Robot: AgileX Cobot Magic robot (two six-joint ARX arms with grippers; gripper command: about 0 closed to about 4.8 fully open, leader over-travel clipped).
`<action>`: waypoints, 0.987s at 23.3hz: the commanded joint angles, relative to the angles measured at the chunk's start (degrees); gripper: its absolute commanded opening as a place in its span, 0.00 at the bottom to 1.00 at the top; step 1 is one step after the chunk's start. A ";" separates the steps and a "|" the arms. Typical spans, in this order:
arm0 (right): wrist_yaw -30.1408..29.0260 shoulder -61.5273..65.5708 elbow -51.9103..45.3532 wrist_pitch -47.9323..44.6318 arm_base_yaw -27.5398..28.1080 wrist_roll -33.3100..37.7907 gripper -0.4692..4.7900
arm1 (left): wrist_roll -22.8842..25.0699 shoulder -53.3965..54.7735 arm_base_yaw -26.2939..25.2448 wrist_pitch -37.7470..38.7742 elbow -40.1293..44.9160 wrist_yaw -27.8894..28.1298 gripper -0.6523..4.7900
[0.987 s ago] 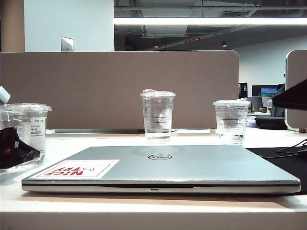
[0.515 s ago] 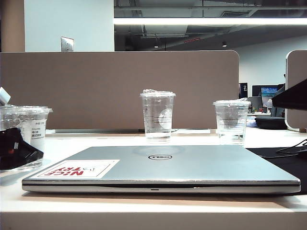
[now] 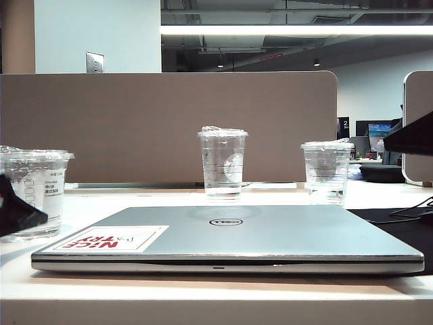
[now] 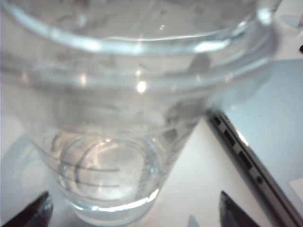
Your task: Pick up the coffee cup on the left and place it on the left side of the laptop.
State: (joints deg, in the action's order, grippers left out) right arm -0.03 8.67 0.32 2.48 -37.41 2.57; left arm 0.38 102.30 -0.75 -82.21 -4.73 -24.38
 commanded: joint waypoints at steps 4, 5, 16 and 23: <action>0.07 -0.37 -0.24 -1.01 -0.09 -0.02 0.08 | 0.24 -5.16 -0.07 -1.07 4.55 0.15 0.97; 0.07 -0.59 -0.24 -0.98 -0.09 -0.02 0.08 | -0.57 -5.66 -0.07 0.09 4.46 -0.35 0.98; 0.07 -0.68 -0.24 -0.98 -0.09 -0.02 0.08 | -5.38 -5.79 -0.04 -0.02 4.48 -6.51 0.71; 0.07 -0.68 -0.24 -0.98 -0.07 -0.02 0.08 | -6.91 -6.47 -0.04 -0.37 4.48 -7.74 0.11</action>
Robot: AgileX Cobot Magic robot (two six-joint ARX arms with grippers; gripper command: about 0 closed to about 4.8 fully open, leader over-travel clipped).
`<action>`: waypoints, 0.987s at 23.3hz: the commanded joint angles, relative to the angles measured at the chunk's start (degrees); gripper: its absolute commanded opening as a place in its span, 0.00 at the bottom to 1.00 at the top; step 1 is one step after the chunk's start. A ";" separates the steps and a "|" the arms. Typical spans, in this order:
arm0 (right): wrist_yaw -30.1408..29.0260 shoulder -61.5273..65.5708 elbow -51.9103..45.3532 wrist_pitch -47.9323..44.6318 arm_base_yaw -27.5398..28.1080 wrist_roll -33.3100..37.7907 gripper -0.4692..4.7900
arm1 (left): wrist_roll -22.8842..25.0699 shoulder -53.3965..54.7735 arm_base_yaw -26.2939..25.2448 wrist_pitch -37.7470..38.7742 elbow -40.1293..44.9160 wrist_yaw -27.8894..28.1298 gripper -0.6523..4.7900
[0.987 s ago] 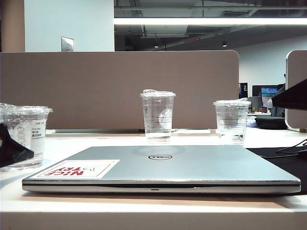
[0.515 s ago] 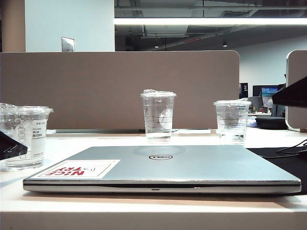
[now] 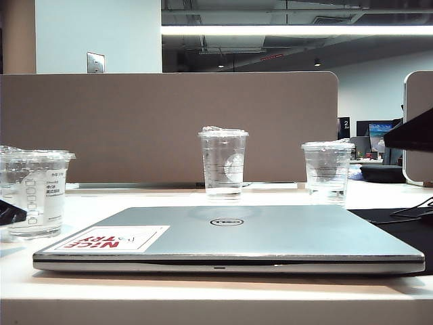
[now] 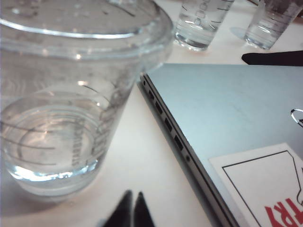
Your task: Pick up the coffee cup on the left and place it on the left side of the laptop.
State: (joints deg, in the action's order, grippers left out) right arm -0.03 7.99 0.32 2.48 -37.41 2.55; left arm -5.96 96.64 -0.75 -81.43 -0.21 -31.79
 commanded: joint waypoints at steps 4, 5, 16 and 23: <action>0.07 0.00 -0.24 -1.01 -0.09 0.00 0.08 | -1.22 -4.94 -0.07 -1.09 -0.04 1.64 0.11; 0.07 0.00 -0.24 -0.98 -0.09 0.00 0.08 | -1.68 -5.99 -0.09 -1.07 -0.07 1.79 0.11; 0.07 -0.04 -0.24 -1.01 -0.07 0.00 0.08 | -3.93 -25.11 -0.04 9.46 -0.13 2.43 0.11; 0.07 -0.37 -0.24 -0.98 -0.07 0.00 0.08 | -2.29 -43.50 -0.04 29.97 -0.17 4.92 0.11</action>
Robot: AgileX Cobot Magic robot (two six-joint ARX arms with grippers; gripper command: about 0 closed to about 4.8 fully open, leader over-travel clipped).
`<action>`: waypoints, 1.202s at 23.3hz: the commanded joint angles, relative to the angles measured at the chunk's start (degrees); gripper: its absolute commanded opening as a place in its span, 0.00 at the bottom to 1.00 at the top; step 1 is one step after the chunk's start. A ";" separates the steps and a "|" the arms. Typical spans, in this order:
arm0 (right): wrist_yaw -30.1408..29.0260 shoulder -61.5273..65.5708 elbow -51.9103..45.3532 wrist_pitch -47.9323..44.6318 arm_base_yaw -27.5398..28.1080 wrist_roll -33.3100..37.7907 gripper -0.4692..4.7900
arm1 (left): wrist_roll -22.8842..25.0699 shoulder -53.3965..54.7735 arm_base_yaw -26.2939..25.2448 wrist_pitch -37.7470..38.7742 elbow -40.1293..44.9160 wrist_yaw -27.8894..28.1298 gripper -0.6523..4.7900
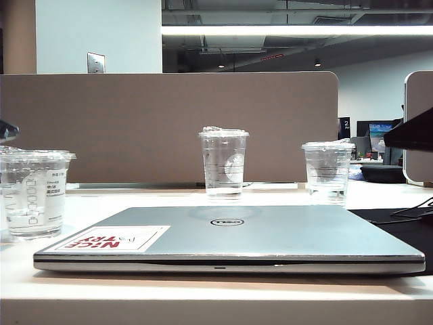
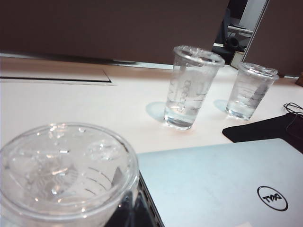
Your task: Pick up the coffee cup on the left and place it on the left side of the laptop.
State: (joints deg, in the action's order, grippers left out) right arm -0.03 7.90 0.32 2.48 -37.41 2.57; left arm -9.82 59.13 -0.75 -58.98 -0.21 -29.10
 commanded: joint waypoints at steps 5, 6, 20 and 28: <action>0.07 -2.38 -0.24 -1.01 -0.02 -0.02 0.08 | 5.14 -22.38 -0.07 25.88 -0.20 8.57 0.11; 0.07 -2.40 -0.24 -0.98 -0.02 -0.02 0.08 | 5.11 -26.47 -0.04 28.92 -0.20 9.03 0.11; -0.02 -2.47 -0.24 -0.98 0.02 -0.02 0.08 | 9.99 -59.06 -0.02 64.19 -0.22 24.72 0.11; 0.07 -3.15 -0.24 -0.98 0.07 -0.02 0.08 | 11.54 -59.06 -0.07 64.06 -0.22 28.11 0.11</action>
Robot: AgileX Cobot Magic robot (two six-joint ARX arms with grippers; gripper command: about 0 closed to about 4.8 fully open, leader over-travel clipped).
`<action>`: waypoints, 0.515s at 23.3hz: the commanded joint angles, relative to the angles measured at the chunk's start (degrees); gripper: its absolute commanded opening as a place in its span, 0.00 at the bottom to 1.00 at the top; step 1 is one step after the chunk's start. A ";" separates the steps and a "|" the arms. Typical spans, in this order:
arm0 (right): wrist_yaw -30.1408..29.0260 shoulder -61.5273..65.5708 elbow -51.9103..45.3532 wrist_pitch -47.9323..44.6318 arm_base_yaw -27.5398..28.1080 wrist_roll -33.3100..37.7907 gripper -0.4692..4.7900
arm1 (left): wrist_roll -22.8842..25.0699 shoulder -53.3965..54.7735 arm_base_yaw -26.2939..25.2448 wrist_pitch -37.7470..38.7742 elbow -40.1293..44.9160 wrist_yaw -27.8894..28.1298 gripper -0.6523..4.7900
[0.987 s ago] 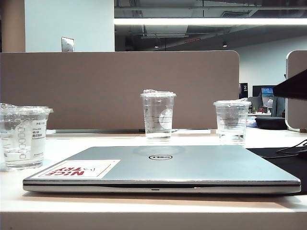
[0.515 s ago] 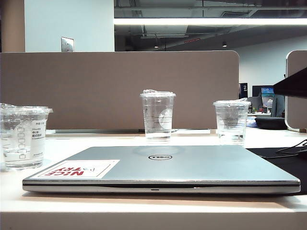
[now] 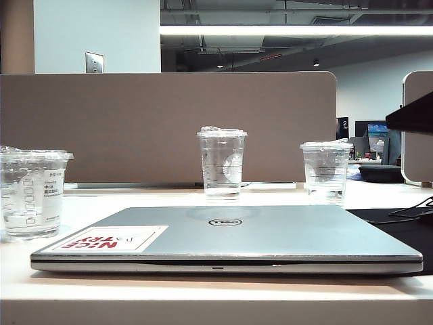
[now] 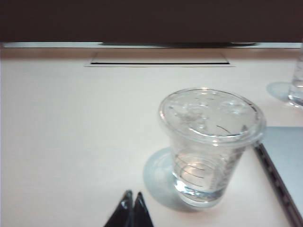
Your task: Pick up the coffee cup on the left and place it on the left side of the laptop.
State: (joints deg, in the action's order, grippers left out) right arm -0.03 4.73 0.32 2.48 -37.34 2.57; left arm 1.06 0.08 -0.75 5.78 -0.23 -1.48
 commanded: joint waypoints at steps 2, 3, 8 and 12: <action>0.07 0.02 -0.24 -0.98 0.00 -0.02 0.08 | 1.42 0.00 -0.07 -0.79 -0.20 0.46 0.11; 0.07 0.00 -0.24 -0.98 0.00 -0.02 0.08 | 2.01 0.00 -0.07 -1.07 -0.20 0.42 0.11; -0.04 -1.62 -0.24 -0.90 1.73 -0.02 0.08 | 1.99 0.00 -0.07 -2.23 -0.20 0.42 0.11; -0.04 -4.76 -0.24 -1.51 8.87 -0.02 0.08 | 1.95 0.00 -0.07 -2.10 -0.20 0.44 0.11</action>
State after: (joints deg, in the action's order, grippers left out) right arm -0.08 0.05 0.32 2.04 -30.20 2.55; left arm 2.98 0.08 -0.78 4.21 -0.23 -1.10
